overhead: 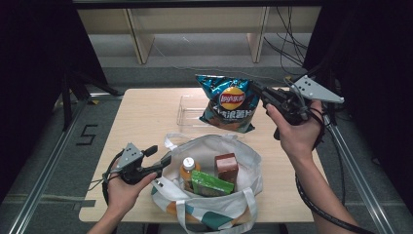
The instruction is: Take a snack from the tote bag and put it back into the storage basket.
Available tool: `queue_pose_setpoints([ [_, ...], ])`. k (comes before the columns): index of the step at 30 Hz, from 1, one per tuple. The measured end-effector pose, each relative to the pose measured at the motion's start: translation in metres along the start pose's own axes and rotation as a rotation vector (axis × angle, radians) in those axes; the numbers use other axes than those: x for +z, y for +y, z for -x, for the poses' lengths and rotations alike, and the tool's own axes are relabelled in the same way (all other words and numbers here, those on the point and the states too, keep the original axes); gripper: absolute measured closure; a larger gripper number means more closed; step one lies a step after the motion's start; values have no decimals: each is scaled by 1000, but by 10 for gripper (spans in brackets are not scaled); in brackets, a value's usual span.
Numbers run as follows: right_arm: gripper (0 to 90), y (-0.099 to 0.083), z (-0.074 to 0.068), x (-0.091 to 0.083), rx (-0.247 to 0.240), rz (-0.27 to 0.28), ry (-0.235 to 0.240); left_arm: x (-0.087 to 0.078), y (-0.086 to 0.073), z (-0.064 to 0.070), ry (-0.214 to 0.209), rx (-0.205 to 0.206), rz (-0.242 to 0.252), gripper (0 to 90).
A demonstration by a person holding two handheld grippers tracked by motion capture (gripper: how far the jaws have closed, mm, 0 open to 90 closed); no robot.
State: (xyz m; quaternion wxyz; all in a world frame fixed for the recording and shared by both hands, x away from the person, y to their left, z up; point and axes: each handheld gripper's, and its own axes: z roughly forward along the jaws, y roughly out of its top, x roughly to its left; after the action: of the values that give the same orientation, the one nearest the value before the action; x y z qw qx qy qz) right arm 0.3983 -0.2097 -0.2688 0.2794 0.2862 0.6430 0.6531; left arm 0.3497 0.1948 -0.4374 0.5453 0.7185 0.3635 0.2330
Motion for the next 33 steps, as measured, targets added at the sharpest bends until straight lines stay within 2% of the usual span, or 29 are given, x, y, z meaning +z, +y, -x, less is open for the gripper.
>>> queue_pose_setpoints([
  [1, 900, -1, 0, 1, 20, -10, 2, 0, 0, -1, 2, 6, 1, 332],
  [2, 900, -1, 4, 2, -15, -7, 0, 0, 0, -1, 2, 6, 1, 332],
  [3, 900, -1, 4, 2, -15, -7, 0, 0, 0, -1, 2, 9, 2, 332],
  [5, 900, -2, 4, 5, 25, -3, -5, 0, 0, -1, 5, 0, 7, 331],
  [7, 900, -3, 5, 6, 7, -10, -14, -1, 1, -1, 4, 5, 9, 330],
  [9, 899, -5, 5, 8, 15, -8, -23, -1, 1, -1, 4, 6, 10, 330],
  [10, 899, -5, 4, 8, 20, -16, -29, -1, 0, 0, 0, -19, 14, 329],
  [11, 899, -5, 4, 8, 20, -16, -29, -1, 0, 0, 0, -19, 14, 329],
  [13, 899, -6, 5, 11, -17, 11, -44, -1, 1, -2, 6, 6, 13, 329],
  [16, 899, -6, 5, 13, -19, 13, -48, -1, 1, -2, 6, 11, 15, 329],
  [17, 899, -7, 5, 15, -4, 18, -37, -1, 1, -3, 6, 12, 15, 329],
  [19, 900, -7, 6, 16, -16, 5, -41, -1, 1, -2, 5, 8, 15, 329],
  [20, 900, -8, 7, 18, -18, 19, -42, -1, 1, -2, 6, 11, 14, 329],
  [21, 900, -8, 6, 19, 1, 16, -40, -1, 1, -3, 7, 10, 13, 329],
  [25, 900, -9, 7, 22, -6, 12, -44, -1, 1, -3, 8, 5, 15, 329],
  [27, 900, -10, 7, 24, 9, -9, -48, -1, 1, -4, 8, 23, 15, 329],
  [28, 900, -10, 7, 24, 9, -9, -48, -1, 1, -4, 8, 23, 15, 330],
  [29, 900, -9, 10, 27, -18, -3, -43, -1, 1, -4, 8, 20, 15, 330],
  [30, 900, -10, 10, 28, -15, 5, -50, -1, 1, -4, 8, 24, 15, 330],
  [31, 900, -10, 10, 28, -15, 5, -50, -1, 1, -4, 7, 20, 16, 330],
  [32, 900, -9, 10, 29, -1, -2, -52, -1, 0, -3, 4, 0, 18, 330],
  [33, 900, -9, 11, 30, -12, -2, -49, -1, -1, -1, 3, -24, 17, 330],
])
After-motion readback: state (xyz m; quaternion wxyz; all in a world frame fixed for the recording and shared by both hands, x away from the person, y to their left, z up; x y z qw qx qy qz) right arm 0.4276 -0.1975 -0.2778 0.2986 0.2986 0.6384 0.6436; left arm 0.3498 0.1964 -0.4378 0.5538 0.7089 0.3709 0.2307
